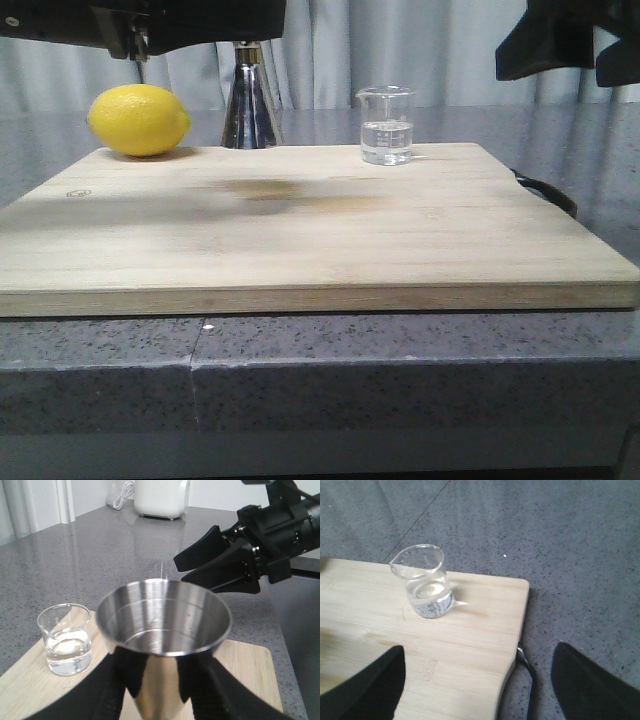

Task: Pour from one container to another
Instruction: 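Reach the right gripper to the glass beaker and grasp it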

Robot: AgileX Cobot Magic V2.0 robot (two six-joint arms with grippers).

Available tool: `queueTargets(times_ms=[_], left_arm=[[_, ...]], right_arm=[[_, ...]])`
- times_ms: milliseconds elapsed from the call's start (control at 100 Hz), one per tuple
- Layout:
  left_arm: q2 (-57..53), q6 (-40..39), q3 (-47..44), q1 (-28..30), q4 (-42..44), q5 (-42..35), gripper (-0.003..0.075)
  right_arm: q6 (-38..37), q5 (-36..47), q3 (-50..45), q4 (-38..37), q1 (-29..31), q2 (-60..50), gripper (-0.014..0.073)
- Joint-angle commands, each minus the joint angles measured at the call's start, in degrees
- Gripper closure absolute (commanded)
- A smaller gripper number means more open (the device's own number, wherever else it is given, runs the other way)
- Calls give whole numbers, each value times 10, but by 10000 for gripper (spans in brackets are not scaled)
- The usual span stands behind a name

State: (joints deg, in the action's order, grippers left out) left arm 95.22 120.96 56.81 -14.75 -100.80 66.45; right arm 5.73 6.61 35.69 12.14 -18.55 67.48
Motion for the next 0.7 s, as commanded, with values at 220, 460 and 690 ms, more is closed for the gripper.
queueTargets(times_ms=[220, 460, 690], left_arm=[[-27, -4, 17, -5, -46, 63, 489], [-27, -4, 17, -5, -46, 63, 489], [-27, -4, 17, -5, -46, 63, 489]], right_arm=[[6, 211, -9, -6, -48, 69, 54], [-15, 311, -8, -7, -66, 133, 54], [-24, 426, -8, -28, -84, 190, 54]])
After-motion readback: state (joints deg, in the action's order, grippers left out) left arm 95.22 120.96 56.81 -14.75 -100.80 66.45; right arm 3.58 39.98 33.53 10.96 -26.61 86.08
